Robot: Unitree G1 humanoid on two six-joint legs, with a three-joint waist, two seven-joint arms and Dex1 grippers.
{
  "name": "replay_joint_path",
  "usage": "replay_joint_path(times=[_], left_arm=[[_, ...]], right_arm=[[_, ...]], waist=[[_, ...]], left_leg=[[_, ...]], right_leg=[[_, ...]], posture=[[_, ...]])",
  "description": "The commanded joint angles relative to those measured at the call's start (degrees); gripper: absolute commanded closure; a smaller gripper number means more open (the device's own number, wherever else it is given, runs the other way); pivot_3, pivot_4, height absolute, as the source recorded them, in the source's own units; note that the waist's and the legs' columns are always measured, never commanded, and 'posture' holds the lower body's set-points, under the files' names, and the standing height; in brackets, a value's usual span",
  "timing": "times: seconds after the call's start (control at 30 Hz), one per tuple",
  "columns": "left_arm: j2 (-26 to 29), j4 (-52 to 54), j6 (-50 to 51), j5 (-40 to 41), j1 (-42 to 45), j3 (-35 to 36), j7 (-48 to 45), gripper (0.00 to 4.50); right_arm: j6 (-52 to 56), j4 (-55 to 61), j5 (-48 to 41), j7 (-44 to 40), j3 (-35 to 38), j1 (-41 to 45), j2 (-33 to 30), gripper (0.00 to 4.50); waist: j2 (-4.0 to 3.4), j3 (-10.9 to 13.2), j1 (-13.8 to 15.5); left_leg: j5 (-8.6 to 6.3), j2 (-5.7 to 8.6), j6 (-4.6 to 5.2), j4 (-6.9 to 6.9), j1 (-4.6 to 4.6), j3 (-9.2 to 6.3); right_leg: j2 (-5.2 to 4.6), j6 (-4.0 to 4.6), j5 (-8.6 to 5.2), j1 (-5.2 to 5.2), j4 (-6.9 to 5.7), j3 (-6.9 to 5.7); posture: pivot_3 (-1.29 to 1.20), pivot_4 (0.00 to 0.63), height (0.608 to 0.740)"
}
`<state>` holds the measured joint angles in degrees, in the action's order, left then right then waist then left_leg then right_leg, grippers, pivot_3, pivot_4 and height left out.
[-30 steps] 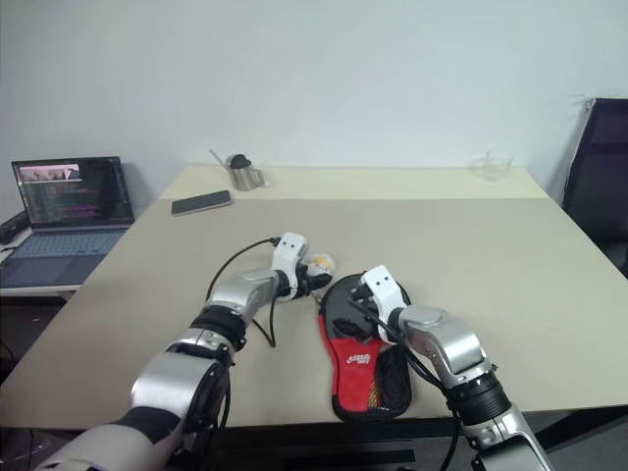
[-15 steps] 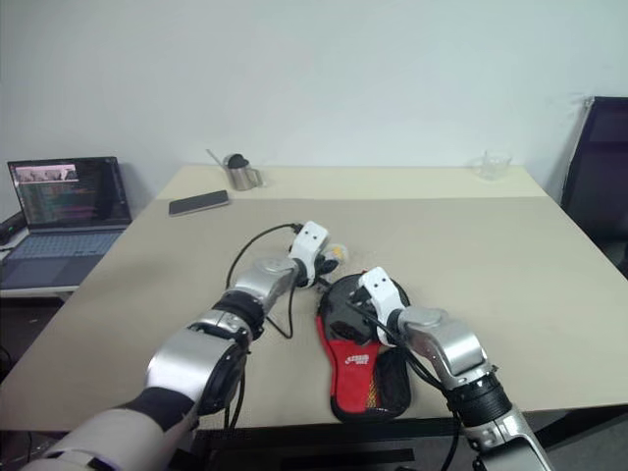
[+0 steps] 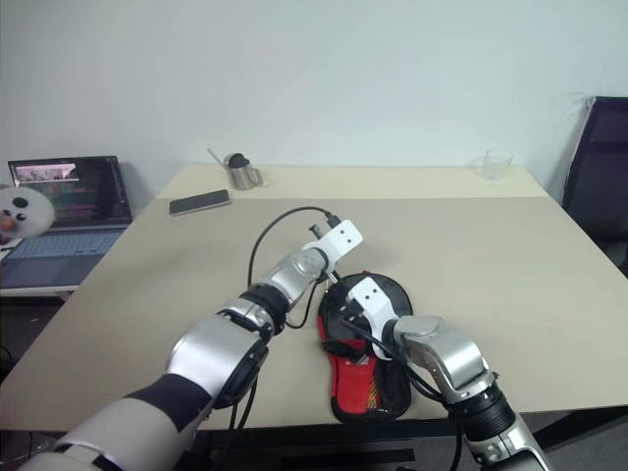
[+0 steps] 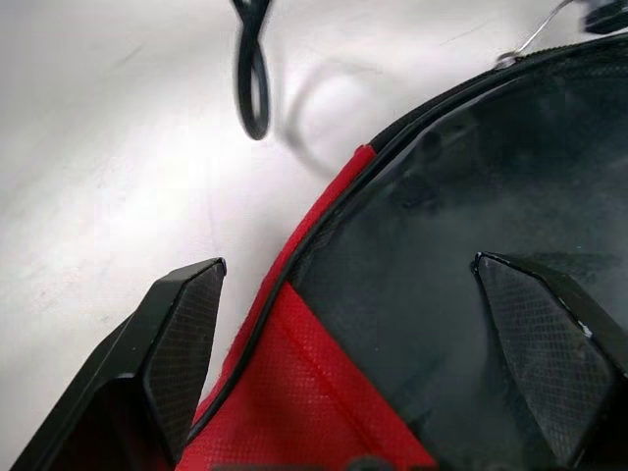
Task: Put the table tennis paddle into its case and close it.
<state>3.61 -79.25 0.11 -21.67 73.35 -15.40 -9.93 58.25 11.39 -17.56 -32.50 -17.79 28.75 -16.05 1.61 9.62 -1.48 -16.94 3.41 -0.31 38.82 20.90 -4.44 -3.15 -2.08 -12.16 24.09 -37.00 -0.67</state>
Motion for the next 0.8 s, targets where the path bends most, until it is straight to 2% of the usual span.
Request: replay_joint_path(times=[0.03,0.4,0.63,0.8], left_arm=[[-1.3,0.6,-2.3,-3.7,3.3,-2.2,3.4,4.39],[-6.0,0.3,-7.5,-11.8,5.9,-7.6,13.7,4.39],[-9.6,0.0,-11.2,-16.8,5.2,-12.7,12.4,4.39],[-10.6,-0.2,-11.5,-16.8,3.7,-13.3,6.6,4.39]], right_arm=[[4.0,-0.9,-1.3,-0.6,-1.3,-2.0,-0.3,0.00],[5.3,0.5,-3.1,0.1,-0.4,-4.1,0.6,0.00],[5.6,1.1,-3.2,0.8,0.1,-4.8,1.7,0.00],[6.1,1.6,-3.3,1.4,0.5,-5.1,2.2,0.00]], waist=[[0.00,0.0,0.0],[0.03,0.0,0.1],[0.03,0.0,0.2],[0.02,0.0,0.1]], left_leg=[[0.00,0.00,0.00,-0.01,0.00,0.00],[-0.01,0.00,0.00,-0.02,0.02,-0.01],[-0.01,0.02,0.00,-0.03,0.03,0.00],[-0.02,0.02,0.01,-0.04,0.04,0.00]], right_leg=[[0.00,-0.01,-0.01,0.00,0.00,0.01],[-0.02,-0.27,-0.17,0.00,0.01,0.00],[-0.02,-0.32,-0.19,0.00,0.02,-0.02],[-0.02,-0.36,-0.22,0.00,0.03,-0.03]], posture=[[0.00,0.150,0.740],[0.00,0.150,0.740],[0.00,0.150,0.740],[0.00,0.150,0.740]])
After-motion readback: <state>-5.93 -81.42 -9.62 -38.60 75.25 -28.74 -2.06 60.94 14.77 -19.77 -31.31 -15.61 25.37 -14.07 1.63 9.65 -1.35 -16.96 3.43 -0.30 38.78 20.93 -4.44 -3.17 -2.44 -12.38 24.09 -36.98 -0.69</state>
